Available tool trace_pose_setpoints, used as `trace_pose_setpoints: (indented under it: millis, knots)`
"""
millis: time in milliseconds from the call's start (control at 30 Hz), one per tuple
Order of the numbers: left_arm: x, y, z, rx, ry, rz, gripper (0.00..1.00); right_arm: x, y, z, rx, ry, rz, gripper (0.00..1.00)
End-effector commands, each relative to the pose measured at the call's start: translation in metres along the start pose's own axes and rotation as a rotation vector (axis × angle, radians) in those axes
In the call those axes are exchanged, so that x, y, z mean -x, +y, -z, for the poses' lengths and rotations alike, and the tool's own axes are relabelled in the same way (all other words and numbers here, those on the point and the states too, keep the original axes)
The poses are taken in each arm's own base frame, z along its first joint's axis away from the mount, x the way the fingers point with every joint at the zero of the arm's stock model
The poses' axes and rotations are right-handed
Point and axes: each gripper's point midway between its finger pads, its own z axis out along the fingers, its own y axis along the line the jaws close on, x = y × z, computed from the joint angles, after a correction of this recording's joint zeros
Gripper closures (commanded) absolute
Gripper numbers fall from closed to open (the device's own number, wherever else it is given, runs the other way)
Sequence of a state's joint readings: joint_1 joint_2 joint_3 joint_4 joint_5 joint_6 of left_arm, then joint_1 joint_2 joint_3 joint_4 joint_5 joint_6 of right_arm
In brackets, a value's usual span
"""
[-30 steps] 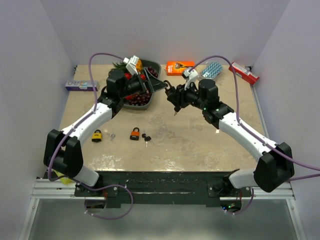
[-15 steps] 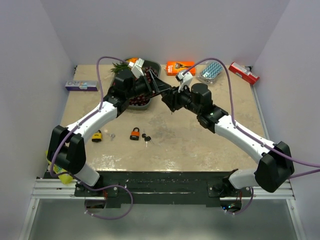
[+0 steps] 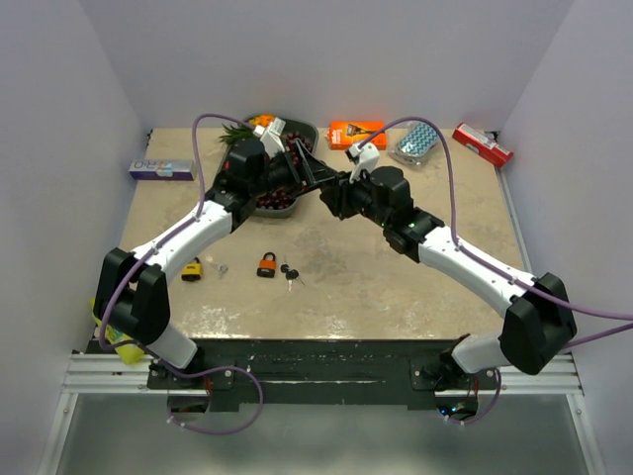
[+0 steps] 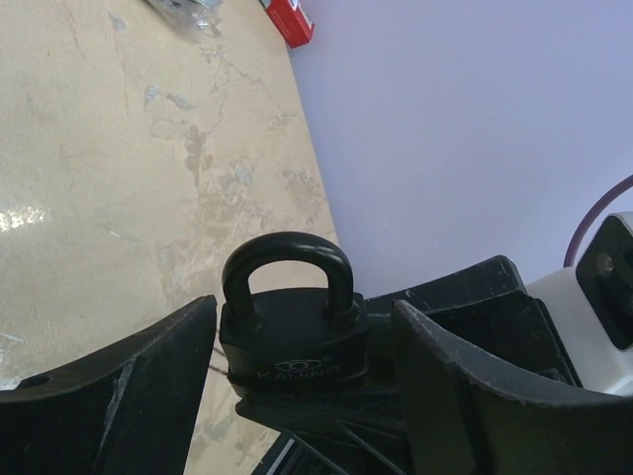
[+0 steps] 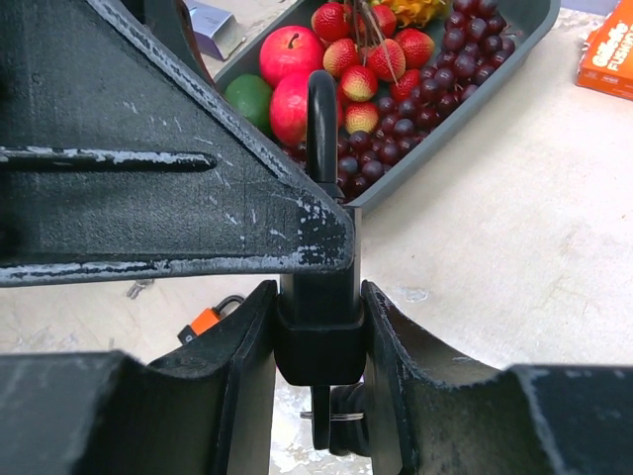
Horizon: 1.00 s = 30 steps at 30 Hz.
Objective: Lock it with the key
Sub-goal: Lock the lock.
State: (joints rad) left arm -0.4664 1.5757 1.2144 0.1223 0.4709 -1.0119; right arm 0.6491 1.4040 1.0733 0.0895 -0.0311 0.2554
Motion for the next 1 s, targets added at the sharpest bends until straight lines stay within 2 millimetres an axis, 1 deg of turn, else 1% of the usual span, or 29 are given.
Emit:
trace_pose_setpoints:
  millis: [0,100,167,200,233,300,367,400,433,600,667,733,767,833,867,900,933,967]
  knots:
    - [0.002,-0.014,-0.001,-0.041,0.006,0.008,0.25,0.079,0.024,0.008,0.070,-0.236,-0.025,1.00]
    - [-0.001,-0.011,-0.002,-0.038,0.017,0.020,0.26,0.080,0.024,0.008,0.071,-0.242,-0.031,1.00]
    - [-0.002,-0.009,-0.003,-0.035,0.019,0.023,0.32,0.082,0.023,0.008,0.063,-0.245,-0.029,1.00]
    - [-0.002,-0.010,-0.003,-0.037,0.020,0.023,0.40,0.082,0.022,0.008,0.062,-0.247,-0.026,1.00]
    - [-0.001,-0.009,-0.003,-0.035,0.019,0.025,0.42,0.083,0.022,0.008,0.061,-0.249,-0.026,1.00]
    - [-0.002,-0.009,-0.004,-0.038,0.022,0.026,0.42,0.082,0.022,0.006,0.061,-0.246,-0.024,1.00]
    - [-0.002,-0.009,-0.005,-0.038,0.022,0.026,0.37,0.080,0.021,0.004,0.059,-0.243,-0.025,1.00]
    - [-0.002,-0.009,-0.005,-0.039,0.026,0.023,0.32,0.079,0.022,0.003,0.059,-0.242,-0.025,1.00]
    - [-0.001,-0.010,-0.005,-0.039,0.024,0.024,0.30,0.082,0.021,0.003,0.057,-0.247,-0.023,1.00]
    - [0.000,-0.010,-0.005,-0.037,0.021,0.018,0.29,0.082,0.019,-0.001,0.044,-0.249,-0.019,1.00]
    - [0.000,-0.010,-0.005,-0.038,0.021,0.017,0.30,0.082,0.018,-0.003,0.042,-0.250,-0.019,1.00]
    - [-0.002,-0.008,-0.006,-0.038,0.030,0.020,0.40,0.084,0.019,-0.003,0.046,-0.254,-0.025,1.00]
    - [-0.003,-0.008,-0.007,-0.041,0.033,0.023,0.47,0.085,0.019,-0.004,0.047,-0.256,-0.025,1.00]
    - [-0.003,-0.009,-0.007,-0.044,0.033,0.023,0.56,0.086,0.020,-0.004,0.049,-0.259,-0.024,1.00]
    - [-0.003,-0.008,-0.007,-0.046,0.036,0.024,0.69,0.085,0.020,-0.005,0.049,-0.256,-0.023,1.00]
    - [-0.002,-0.009,-0.006,-0.049,0.032,0.023,0.79,0.085,0.021,-0.005,0.053,-0.253,-0.022,1.00]
    - [0.002,-0.007,-0.004,-0.047,0.021,0.024,0.90,0.084,0.023,-0.005,0.067,-0.244,-0.022,0.97]
    - [0.004,-0.008,-0.003,-0.054,0.014,0.020,1.00,0.079,0.023,-0.005,0.070,-0.222,-0.017,0.87]
